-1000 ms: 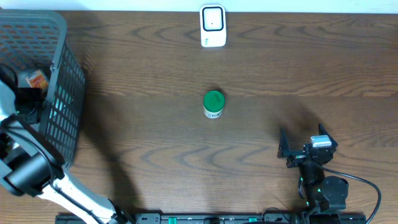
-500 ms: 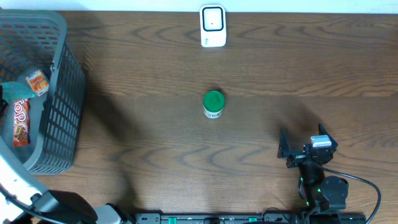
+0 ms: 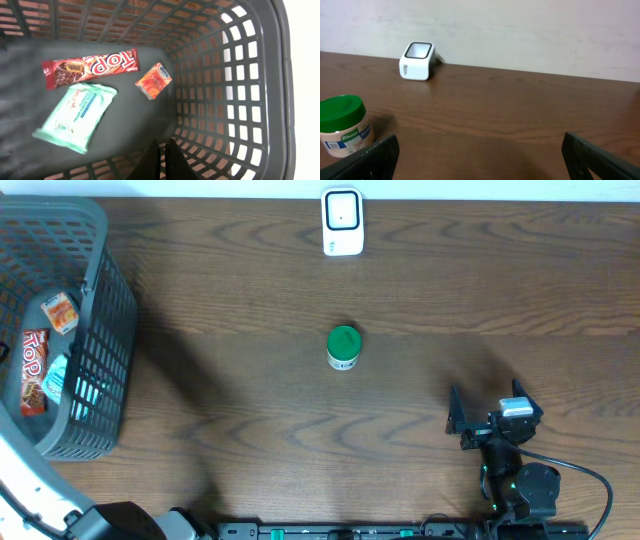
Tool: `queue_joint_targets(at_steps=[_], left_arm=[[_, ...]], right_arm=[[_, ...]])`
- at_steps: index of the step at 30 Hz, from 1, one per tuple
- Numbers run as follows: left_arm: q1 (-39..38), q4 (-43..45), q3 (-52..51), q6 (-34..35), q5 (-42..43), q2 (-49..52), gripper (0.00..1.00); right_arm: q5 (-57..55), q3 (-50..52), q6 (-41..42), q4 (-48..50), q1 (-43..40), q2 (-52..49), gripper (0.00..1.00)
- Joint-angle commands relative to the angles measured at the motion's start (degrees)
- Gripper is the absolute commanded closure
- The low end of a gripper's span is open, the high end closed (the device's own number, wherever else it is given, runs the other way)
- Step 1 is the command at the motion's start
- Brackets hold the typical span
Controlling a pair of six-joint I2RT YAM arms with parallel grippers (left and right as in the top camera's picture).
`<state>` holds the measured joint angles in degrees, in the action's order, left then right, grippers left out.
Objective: Scan the item barcode
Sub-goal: 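Move the left gripper back into the basket over the wipes pack, then grasp the mint-green wet-wipes pack with the left gripper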
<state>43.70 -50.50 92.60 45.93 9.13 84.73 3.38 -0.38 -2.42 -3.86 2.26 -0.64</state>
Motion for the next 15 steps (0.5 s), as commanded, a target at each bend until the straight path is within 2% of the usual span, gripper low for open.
queue_joint_targets(at_steps=[1, 3, 5, 15], left_arm=[[0.0, -1.9, 0.2, -1.1, -0.2, 0.2, 0.48], [0.0, -4.4, 0.0, -1.1, -1.6, 1.3, 0.18], [0.0, -6.2, -1.0, -1.1, -2.8, 2.4, 0.07], [0.0, -7.1, -10.3, -1.4, -5.7, 10.6, 0.02]], right_arm=[[-0.1, 0.1, -0.4, -0.2, 0.1, 0.3, 0.01], [-0.1, 0.1, -0.4, -0.2, 0.1, 0.3, 0.01], [-0.1, 0.1, -0.4, -0.2, 0.1, 0.3, 0.01], [-0.1, 0.1, -0.4, -0.2, 0.1, 0.3, 0.01]])
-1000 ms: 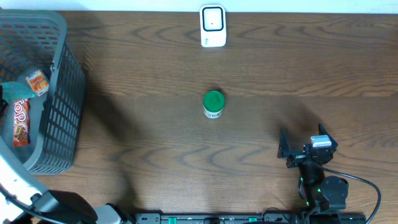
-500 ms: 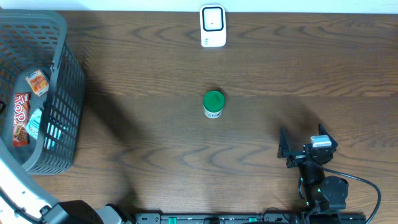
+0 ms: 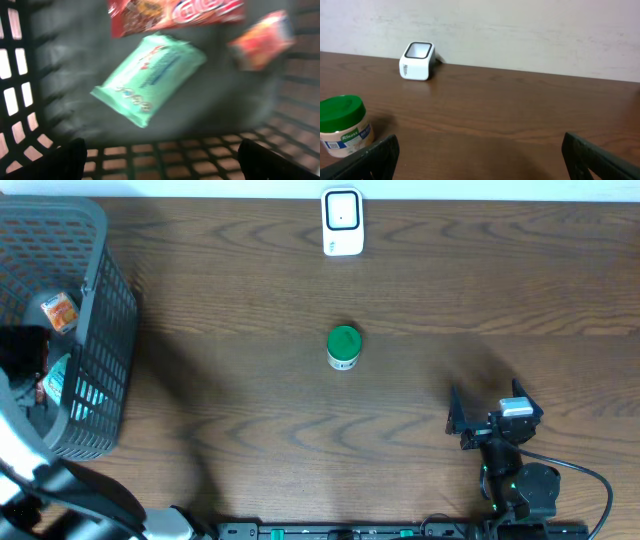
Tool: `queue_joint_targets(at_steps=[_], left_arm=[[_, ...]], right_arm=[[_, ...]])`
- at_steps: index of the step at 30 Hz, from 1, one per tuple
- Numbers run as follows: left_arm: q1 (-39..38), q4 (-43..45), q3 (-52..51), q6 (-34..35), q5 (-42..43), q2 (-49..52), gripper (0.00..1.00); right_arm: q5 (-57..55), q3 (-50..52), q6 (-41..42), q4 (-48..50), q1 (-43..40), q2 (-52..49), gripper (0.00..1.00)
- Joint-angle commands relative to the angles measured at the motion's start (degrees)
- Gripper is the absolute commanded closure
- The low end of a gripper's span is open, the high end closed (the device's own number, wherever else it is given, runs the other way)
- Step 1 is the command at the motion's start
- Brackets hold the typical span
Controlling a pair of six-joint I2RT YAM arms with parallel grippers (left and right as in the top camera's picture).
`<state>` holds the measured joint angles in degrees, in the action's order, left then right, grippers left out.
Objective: Scan the item barcode
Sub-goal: 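Grasp the mint-green wet-wipes pack with the left gripper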
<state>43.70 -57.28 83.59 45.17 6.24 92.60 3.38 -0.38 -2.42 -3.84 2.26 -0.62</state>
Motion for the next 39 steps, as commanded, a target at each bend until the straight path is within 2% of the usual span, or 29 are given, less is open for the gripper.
queue_joint_targets(at_steps=[1, 10, 18, 21, 29, 34, 39], left_arm=[[0.0, -0.3, -1.4, -1.4, -3.3, 4.0, 0.00], [0.0, 0.4, -1.4, -4.5, -3.9, 11.9, 0.01], [0.0, 6.0, -1.4, -21.7, -3.9, 15.6, 0.02], [0.0, 8.4, -1.4, -25.3, -3.9, 16.8, 0.02], [-0.1, 10.3, -1.4, -27.8, -3.9, 20.2, 0.02], [-0.1, 10.1, -1.4, -31.1, 0.4, 22.7, 0.02], [-0.1, 9.8, -1.4, -32.1, 0.8, 24.2, 0.02]], right_arm=[[-0.1, 0.1, -0.4, -0.2, 0.1, 0.3, 0.01], [-0.1, 0.1, -0.4, -0.2, 0.1, 0.3, 0.01], [-0.1, 0.1, -0.4, -0.2, 0.1, 0.3, 0.01], [-0.1, 0.1, -0.4, -0.2, 0.1, 0.3, 0.01], [-0.1, 0.1, -0.4, -0.2, 0.1, 0.3, 0.01], [-0.1, 0.1, -0.4, -0.2, 0.1, 0.3, 0.01], [-0.1, 0.0, -0.4, -0.2, 0.1, 0.3, 0.01]])
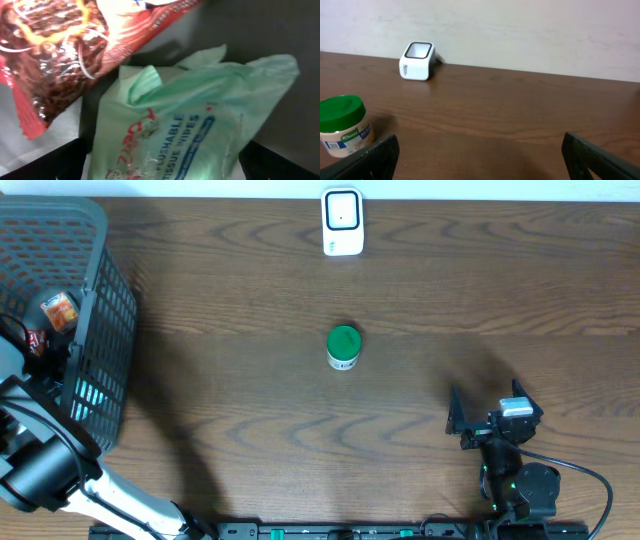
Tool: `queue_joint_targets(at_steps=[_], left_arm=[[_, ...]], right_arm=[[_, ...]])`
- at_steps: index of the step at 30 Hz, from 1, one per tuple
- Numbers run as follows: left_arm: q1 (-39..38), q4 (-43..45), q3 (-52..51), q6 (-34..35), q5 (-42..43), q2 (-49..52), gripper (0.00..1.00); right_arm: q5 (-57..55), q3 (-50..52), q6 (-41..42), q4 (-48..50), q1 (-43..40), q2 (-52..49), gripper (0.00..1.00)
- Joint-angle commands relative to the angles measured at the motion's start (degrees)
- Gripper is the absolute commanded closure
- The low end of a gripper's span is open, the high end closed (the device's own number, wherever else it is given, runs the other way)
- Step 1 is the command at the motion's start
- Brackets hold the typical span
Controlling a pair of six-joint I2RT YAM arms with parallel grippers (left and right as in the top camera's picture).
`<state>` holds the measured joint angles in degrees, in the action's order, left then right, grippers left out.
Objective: Scan the item barcode
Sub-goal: 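Grasp the mint-green wet-wipes pack with the left gripper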
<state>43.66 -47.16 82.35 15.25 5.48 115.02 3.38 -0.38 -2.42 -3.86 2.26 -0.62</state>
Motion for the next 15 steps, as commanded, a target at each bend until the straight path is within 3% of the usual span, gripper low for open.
queue_joint_targets(at_steps=[1, 7, 8, 10, 12, 15], left_arm=[[-0.1, -0.5, -0.1, -2.2, 1.6, 1.9, 0.02], [-0.1, -1.4, -0.1, -2.6, 1.4, 1.9, 0.00], [-0.1, -1.8, -0.1, -2.8, 1.4, 1.9, 0.04], [-0.1, -3.2, -0.1, -2.8, 1.4, 1.9, 0.25], [-0.1, -4.2, -0.1, -2.8, 1.4, 1.9, 0.39], [0.0, -4.9, 0.0, -2.8, 1.3, 1.9, 0.45]], right_arm=[[-0.1, 0.1, -0.4, -0.2, 0.1, 0.3, 0.01], [-0.1, 0.1, -0.4, -0.2, 0.1, 0.3, 0.01], [-0.1, 0.1, -0.4, -0.2, 0.1, 0.3, 0.01], [-0.1, 0.1, -0.4, -0.2, 0.1, 0.3, 0.01], [-0.1, 0.1, -0.4, -0.2, 0.1, 0.3, 0.01], [-0.1, 0.1, -0.4, -0.2, 0.1, 0.3, 0.01]])
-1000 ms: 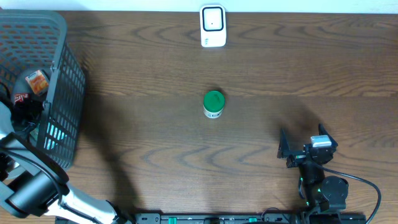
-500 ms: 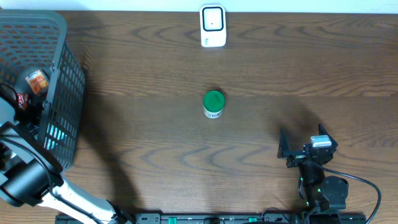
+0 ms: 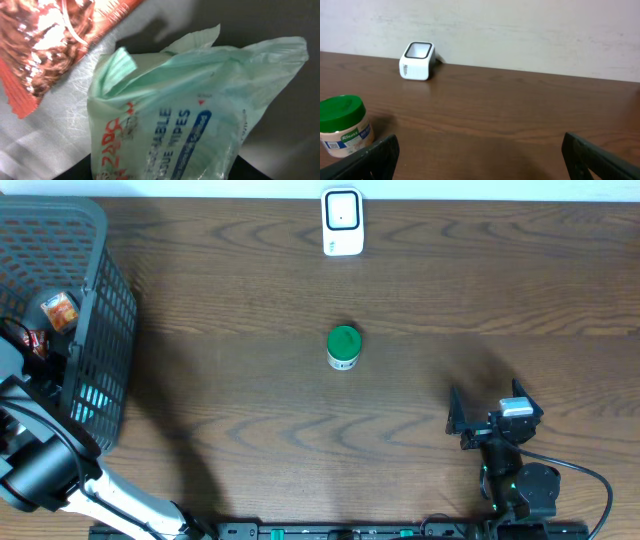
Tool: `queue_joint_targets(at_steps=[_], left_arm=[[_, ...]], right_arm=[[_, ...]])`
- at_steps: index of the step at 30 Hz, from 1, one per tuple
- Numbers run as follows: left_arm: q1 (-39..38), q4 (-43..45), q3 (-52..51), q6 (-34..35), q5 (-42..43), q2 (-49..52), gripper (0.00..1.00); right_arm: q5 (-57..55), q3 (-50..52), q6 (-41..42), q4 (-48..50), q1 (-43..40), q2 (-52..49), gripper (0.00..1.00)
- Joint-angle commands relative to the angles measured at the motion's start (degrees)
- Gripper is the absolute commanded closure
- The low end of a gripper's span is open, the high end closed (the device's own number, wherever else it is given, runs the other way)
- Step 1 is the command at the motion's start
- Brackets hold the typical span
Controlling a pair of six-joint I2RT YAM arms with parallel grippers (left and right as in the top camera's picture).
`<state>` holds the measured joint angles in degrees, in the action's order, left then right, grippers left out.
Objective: Scan the item barcode
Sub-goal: 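Grasp the mint-green wet-wipes pack with the left gripper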
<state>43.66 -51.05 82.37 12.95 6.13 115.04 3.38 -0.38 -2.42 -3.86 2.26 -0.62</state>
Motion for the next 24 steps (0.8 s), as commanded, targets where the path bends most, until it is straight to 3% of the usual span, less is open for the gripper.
queue_joint_targets(at_steps=[1, 17, 24], left_arm=[[0.0, -1.2, 0.3, -0.5, 0.7, 1.9, 0.45], [0.7, -14.1, 20.7, 1.9, 1.0, -4.8, 0.45], [0.7, -14.2, 22.1, 2.4, 11.0, -14.0, 0.45]], right_arm=[[-0.1, 0.1, -0.4, -0.2, 0.1, 0.3, 0.01], [-0.1, 0.0, -0.4, -0.2, 0.1, 0.3, 0.01], [-0.1, 0.1, -0.4, -0.2, 0.1, 0.3, 0.01]])
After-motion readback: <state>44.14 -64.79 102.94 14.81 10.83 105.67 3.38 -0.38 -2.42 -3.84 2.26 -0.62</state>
